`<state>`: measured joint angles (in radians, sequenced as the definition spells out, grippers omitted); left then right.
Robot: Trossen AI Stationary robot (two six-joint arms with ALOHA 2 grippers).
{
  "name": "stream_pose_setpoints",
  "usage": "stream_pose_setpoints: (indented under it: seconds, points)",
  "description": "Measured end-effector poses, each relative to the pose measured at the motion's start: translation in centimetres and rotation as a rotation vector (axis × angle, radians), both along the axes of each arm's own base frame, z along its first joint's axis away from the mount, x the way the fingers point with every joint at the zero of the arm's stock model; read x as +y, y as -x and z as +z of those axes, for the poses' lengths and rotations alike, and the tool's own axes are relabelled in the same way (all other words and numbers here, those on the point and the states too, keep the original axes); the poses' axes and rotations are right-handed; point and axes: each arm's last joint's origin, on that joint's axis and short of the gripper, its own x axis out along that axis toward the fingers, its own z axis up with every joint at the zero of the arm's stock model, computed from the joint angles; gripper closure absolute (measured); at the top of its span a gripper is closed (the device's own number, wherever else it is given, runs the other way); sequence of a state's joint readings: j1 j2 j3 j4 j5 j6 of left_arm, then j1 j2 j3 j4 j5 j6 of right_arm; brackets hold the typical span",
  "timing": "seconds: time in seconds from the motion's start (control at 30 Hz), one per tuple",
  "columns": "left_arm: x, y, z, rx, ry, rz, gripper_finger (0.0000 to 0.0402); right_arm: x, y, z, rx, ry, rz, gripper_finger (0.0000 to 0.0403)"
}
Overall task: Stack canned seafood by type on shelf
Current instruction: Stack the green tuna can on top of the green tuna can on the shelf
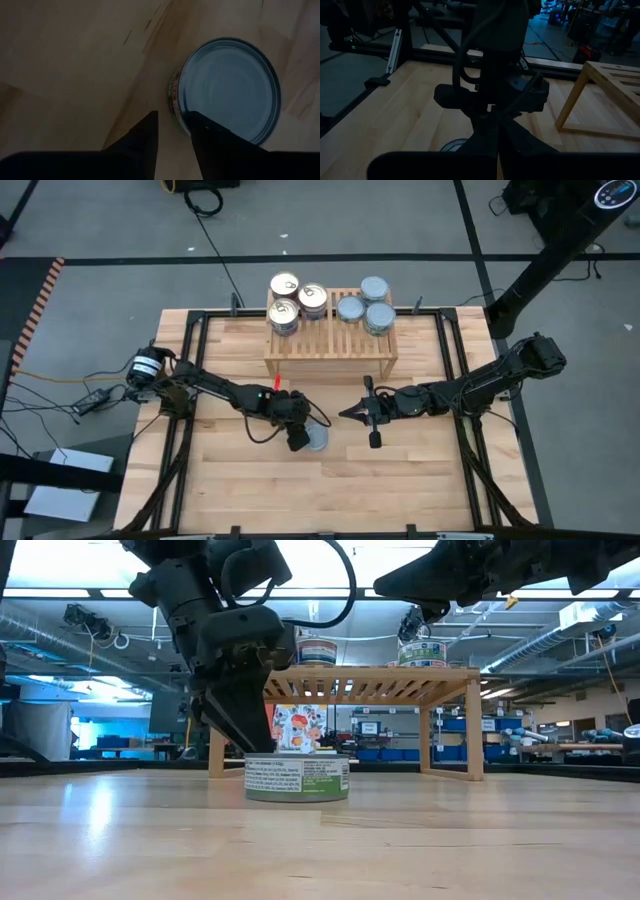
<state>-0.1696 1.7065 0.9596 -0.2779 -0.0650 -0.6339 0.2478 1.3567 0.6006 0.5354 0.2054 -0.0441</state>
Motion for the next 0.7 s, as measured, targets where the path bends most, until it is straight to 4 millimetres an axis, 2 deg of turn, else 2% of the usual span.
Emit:
stream_pose_setpoints:
  seconds: [0.1,0.3,0.7]
  points:
    - [0.0,-0.01,0.0,-0.001,-0.012,-0.019,0.0309,0.0,0.0,0.0,0.0,0.0,0.0,0.0394]
    - [-0.04,-0.03,0.03,-0.005,-0.025,-0.062,0.0392,0.0,0.0,0.0,0.0,0.0,0.0,0.0394]
    - [-0.12,-0.75,0.78,-0.051,-0.116,-0.141,0.04,-0.01,0.0,0.0,0.0,0.001,0.0,0.0394]
